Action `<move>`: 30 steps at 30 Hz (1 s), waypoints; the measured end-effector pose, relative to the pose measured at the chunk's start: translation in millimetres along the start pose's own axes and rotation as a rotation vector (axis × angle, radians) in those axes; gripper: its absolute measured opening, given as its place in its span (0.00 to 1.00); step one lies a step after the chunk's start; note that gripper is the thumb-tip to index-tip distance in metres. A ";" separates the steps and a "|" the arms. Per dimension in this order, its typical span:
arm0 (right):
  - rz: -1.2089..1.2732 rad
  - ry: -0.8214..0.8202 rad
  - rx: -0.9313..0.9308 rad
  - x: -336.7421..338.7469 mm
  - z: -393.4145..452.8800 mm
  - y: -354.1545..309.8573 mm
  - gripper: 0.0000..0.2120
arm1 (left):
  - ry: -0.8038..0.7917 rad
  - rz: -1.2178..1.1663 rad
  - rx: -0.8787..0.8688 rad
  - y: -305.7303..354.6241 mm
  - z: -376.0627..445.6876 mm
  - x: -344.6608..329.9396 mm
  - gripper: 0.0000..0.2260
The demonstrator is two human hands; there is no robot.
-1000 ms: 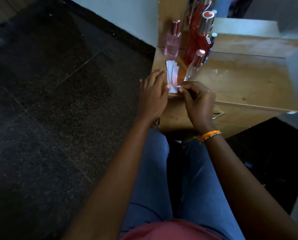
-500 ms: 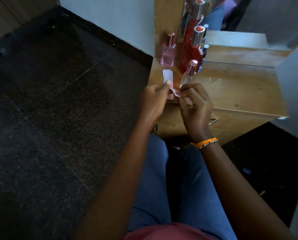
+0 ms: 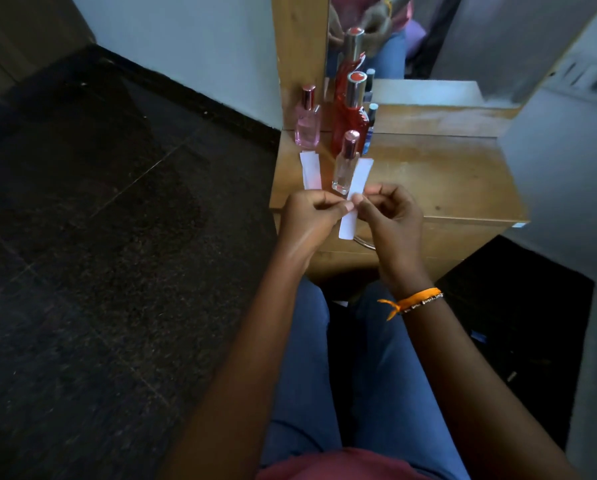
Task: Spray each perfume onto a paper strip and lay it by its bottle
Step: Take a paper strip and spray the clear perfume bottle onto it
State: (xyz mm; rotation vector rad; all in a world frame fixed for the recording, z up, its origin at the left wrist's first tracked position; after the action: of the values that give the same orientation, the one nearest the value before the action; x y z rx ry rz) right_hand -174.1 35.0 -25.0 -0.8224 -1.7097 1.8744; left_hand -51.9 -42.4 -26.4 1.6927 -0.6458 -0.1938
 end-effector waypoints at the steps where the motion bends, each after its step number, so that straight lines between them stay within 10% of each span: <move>1: -0.007 0.014 -0.004 5.3 3.7 -0.6 0.08 | -0.002 0.000 -0.003 -0.3 1.5 -2.3 0.07; 7: -0.314 0.104 0.011 47.0 49.2 1.6 0.08 | 0.282 0.037 -0.121 9.5 18.9 12.8 0.12; 18: -0.790 0.030 0.242 38.2 73.1 4.1 0.06 | 0.268 0.222 -0.279 29.7 43.6 -3.7 0.19; 30: -0.467 -0.114 0.437 -10.7 44.5 -66.0 0.10 | 0.232 0.372 -0.530 53.5 15.7 -24.6 0.14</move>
State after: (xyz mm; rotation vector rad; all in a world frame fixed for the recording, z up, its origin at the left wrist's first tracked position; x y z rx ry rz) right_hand -201.2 3.4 43.7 -0.1315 -1.3250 1.8745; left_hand -96.1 -48.0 15.2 1.0460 -0.6529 0.0926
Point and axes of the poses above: each hand's wrist, its own z-axis towards the middle knuckle, its own x-axis out of the back of the hand, y = z × x, the point moved 10 cm from there along z, towards the middle knuckle, and after that the axes turned 1 degree about -y, right-handed, at the moved point
